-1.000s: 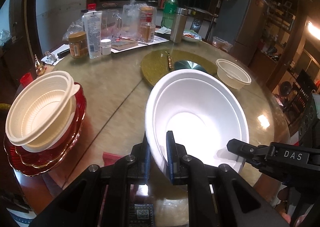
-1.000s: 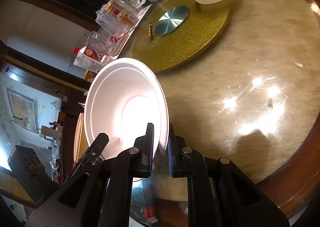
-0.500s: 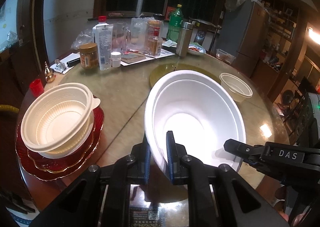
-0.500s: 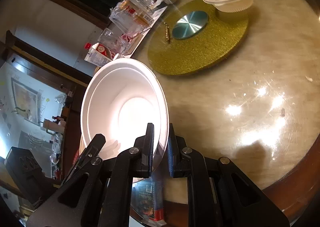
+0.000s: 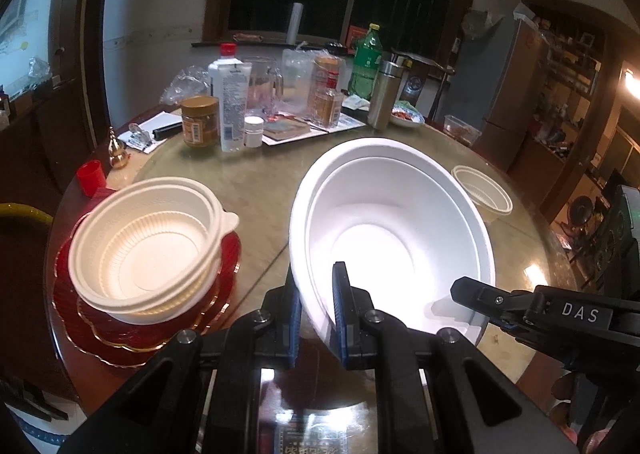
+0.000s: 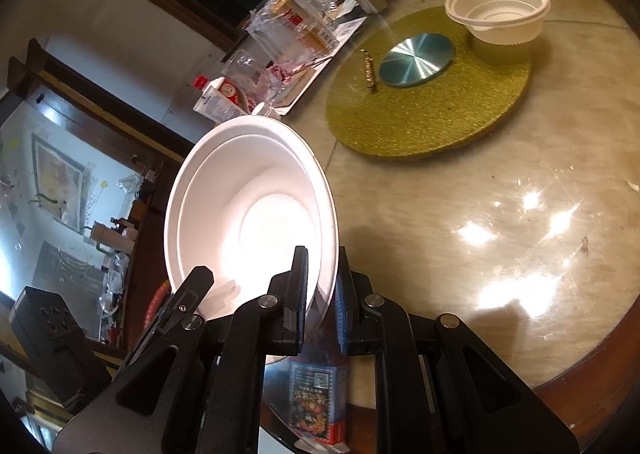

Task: Organize plates and bowls
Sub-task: 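Carry the white foam bowl over the red plate stack with both tools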

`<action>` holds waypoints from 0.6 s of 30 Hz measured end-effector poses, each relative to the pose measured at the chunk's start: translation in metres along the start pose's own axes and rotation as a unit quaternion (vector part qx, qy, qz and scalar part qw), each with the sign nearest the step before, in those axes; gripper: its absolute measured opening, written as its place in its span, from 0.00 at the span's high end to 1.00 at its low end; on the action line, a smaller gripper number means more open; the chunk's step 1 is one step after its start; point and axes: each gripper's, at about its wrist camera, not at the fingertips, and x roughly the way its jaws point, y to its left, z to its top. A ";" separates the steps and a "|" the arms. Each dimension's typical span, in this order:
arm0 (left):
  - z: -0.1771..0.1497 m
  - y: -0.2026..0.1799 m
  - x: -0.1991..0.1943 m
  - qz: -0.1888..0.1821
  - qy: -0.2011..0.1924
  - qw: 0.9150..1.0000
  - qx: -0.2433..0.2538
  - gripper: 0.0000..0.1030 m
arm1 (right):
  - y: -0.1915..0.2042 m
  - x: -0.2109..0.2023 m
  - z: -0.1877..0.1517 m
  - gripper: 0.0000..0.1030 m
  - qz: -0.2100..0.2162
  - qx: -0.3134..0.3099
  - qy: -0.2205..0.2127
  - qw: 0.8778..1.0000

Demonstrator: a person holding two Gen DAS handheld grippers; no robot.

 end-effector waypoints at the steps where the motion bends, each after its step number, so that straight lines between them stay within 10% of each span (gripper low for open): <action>1: 0.001 0.002 -0.002 0.002 -0.004 1.000 -0.002 0.88 | 0.003 0.001 0.000 0.88 0.001 -0.004 0.000 1.000; 18: 0.013 0.051 -0.034 0.045 -0.041 0.997 -0.040 0.88 | 0.069 0.031 -0.002 0.88 0.028 -0.065 0.023 0.997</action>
